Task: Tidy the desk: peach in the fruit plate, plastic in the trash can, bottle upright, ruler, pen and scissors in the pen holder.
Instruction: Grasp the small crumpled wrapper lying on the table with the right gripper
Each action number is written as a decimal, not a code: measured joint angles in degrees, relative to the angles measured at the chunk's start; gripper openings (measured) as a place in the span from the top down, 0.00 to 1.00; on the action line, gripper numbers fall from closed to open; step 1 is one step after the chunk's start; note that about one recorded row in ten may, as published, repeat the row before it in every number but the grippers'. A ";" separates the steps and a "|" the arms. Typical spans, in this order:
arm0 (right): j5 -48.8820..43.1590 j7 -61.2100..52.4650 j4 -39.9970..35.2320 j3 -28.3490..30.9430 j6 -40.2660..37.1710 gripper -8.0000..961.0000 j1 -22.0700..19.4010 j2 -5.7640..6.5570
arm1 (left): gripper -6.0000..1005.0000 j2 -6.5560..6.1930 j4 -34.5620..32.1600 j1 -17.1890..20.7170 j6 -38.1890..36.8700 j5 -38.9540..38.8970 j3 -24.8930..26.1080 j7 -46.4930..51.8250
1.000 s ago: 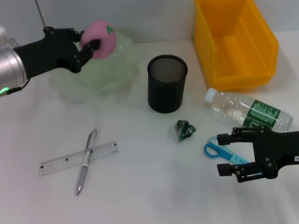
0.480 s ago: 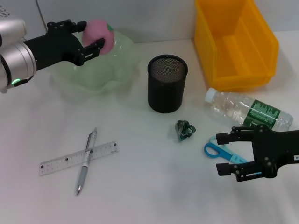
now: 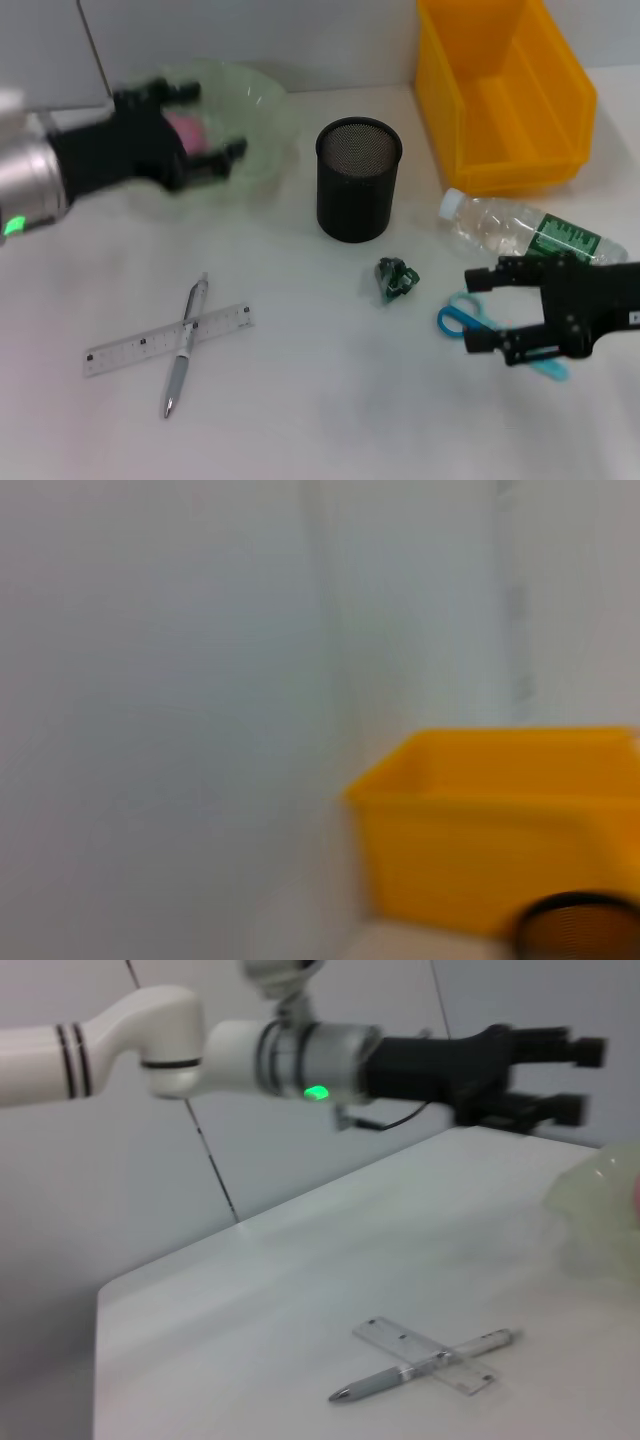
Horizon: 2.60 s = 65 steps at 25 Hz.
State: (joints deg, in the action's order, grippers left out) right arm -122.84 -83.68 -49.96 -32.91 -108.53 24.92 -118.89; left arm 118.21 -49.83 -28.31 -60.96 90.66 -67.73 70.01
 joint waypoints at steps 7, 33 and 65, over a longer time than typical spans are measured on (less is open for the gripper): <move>1.23 -17.61 -13.47 0.10 5.31 0.15 0.19 0.06 | 0.18 0.39 -3.59 12.76 -14.98 -0.54 -5.37 -3.81; -25.94 -60.82 -20.29 -35.92 19.59 0.15 14.10 -0.40 | 0.18 0.38 2.49 14.69 -18.40 -1.46 -6.89 -5.93; -21.23 -62.64 -6.52 -45.39 32.62 0.16 18.67 -0.55 | 0.18 0.26 5.67 12.49 -19.37 -0.81 -7.42 -6.21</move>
State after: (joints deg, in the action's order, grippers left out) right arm -144.07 -146.33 -56.48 -78.30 -75.91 43.59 -119.44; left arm 118.47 -44.16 -15.82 -80.34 89.86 -75.14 63.80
